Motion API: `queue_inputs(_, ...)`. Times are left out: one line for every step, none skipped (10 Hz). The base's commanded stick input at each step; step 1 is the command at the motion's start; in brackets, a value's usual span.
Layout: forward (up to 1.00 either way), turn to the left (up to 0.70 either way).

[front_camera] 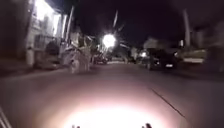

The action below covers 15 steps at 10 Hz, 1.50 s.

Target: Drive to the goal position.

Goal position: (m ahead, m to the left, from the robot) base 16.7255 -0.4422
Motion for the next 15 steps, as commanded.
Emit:
queue_inputs(0.85, 0.0)
queue_inputs(0.85, 0.0)
queue_inputs(0.85, 0.0)
queue_inputs(0.85, 0.0)
queue_inputs(0.85, 0.0)
queue_inputs(0.85, 0.0)
queue_inputs(0.85, 0.0)
queue_inputs(0.85, 0.0)
queue_inputs(0.85, -0.07)
queue_inputs(0.85, -0.34)
queue_inputs(0.85, -0.34)
queue_inputs(0.85, -0.34)
queue_inputs(0.85, -0.34)
queue_inputs(0.85, -0.27)
queue_inputs(0.85, -0.14)
